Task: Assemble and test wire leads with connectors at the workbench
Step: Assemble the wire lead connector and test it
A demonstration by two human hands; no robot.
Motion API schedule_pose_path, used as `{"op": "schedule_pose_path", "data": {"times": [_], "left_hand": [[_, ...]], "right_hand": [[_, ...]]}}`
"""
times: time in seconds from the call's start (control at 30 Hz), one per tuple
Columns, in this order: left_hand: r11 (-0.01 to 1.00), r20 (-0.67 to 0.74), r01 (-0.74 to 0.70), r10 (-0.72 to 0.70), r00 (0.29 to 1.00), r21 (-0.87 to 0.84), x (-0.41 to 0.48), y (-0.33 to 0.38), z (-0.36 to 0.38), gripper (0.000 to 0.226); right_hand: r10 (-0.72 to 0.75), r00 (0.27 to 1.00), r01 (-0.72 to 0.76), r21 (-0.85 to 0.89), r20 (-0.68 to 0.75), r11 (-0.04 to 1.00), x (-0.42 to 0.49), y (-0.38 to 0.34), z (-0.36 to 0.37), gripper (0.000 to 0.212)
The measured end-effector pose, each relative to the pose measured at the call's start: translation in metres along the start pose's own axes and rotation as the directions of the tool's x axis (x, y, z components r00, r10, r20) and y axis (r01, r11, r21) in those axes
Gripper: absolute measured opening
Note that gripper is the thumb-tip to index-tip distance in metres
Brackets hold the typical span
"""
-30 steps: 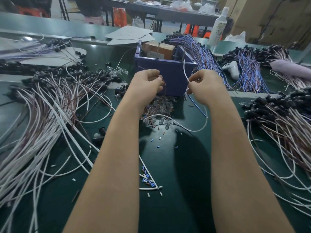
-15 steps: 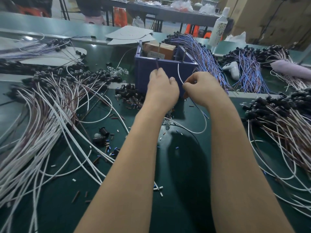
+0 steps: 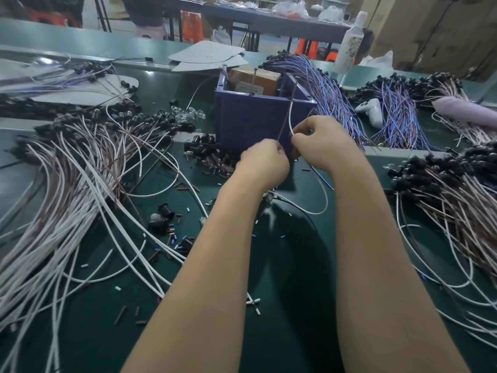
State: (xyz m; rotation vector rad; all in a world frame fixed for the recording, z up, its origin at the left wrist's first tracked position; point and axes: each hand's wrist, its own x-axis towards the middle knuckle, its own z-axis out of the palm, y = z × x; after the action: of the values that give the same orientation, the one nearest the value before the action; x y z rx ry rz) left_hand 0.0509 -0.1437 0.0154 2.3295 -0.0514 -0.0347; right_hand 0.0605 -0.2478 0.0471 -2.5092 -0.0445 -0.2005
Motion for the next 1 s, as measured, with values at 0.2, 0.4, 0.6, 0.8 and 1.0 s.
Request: {"op": "schedule_pose_path", "data": {"times": [0.2, 0.4, 0.6, 0.8, 1.0], "left_hand": [[0.995, -0.082, -0.069, 0.063, 0.995, -0.073, -0.002, 0.002, 0.004, 0.027], [0.962, -0.479, -0.109, -0.025, 0.877, -0.249, -0.005, 0.003, 0.006, 0.020], [0.929, -0.615, -0.165, -0.081, 0.784, -0.332, -0.006, -0.001, 0.014, 0.007], [0.938, -0.538, -0.109, -0.091, 0.838, -0.329, -0.004, -0.001, 0.016, 0.012], [0.939, -0.576, -0.132, -0.080, 0.813, -0.317, -0.005, -0.001, 0.023, 0.019]], "right_hand": [[-0.014, 1.000, 0.014, 0.009, 0.004, 1.000, 0.001, -0.001, 0.000, 0.020], [0.019, 1.000, -0.019, 0.036, 0.018, 0.999, 0.002, -0.001, -0.001, 0.023], [0.102, 0.993, -0.109, 0.125, 0.059, 0.986, 0.003, -0.003, -0.003, 0.024], [0.065, 0.998, -0.064, 0.089, -0.014, 0.994, 0.003, -0.003, 0.006, 0.014], [0.050, 0.999, -0.050, 0.062, -0.007, 0.997, 0.002, -0.002, 0.010, 0.014]]}}
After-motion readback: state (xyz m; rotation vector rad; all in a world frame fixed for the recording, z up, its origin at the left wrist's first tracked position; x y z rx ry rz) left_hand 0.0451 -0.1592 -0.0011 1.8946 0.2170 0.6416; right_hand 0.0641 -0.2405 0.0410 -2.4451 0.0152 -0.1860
